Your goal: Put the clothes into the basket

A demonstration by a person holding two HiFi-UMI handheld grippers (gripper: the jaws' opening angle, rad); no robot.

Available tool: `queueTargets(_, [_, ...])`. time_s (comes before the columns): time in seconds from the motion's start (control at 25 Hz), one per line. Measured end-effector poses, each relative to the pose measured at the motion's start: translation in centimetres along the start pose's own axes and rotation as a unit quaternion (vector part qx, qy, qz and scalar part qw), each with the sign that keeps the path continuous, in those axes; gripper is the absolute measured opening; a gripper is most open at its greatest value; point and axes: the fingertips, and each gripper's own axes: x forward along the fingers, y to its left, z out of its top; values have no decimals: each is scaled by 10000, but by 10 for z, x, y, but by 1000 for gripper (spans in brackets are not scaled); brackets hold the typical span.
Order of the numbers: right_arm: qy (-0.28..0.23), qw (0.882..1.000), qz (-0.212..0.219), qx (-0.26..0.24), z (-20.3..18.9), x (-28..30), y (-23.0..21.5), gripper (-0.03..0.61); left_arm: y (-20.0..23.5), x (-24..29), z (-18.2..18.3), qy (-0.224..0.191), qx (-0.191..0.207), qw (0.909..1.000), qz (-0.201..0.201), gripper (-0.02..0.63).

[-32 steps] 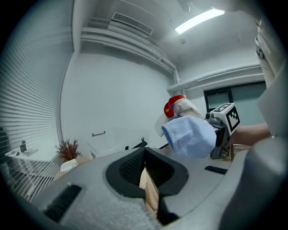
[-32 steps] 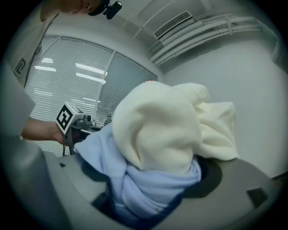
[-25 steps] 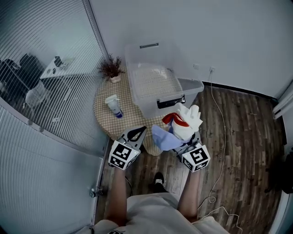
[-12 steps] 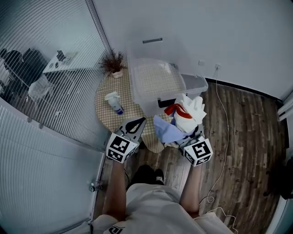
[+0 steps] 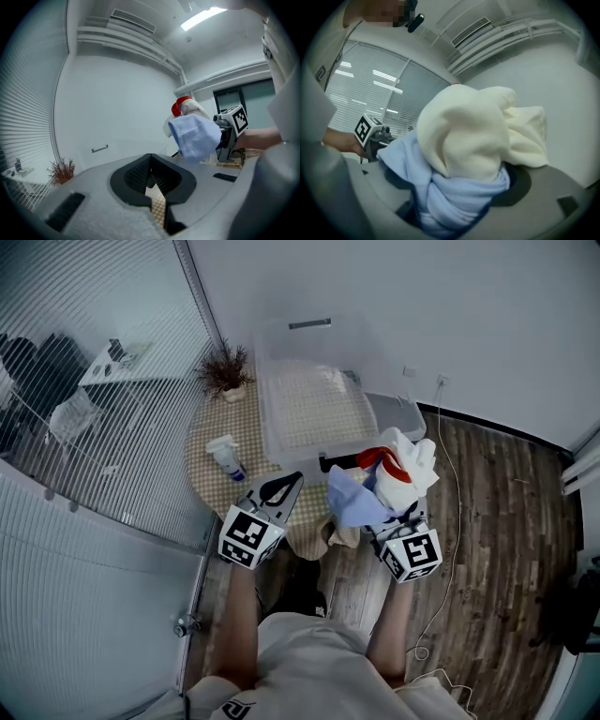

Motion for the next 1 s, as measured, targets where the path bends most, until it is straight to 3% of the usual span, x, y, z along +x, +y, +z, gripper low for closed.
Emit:
queueTargets(0.6, [-206,9992,-335,-32,31,97,-59,422,96,69,27,-358,-156,9992,-9,11])
queueTargets(0.84, [-207,9993,-225,-236,49,141,-66,422,129,90,44,-583,-192,9981,-4,11])
queueTargets(1.0, [-114,9992,-172,-356,54,171,-71,422,158,113,47,-762,-446,9961,-13,11])
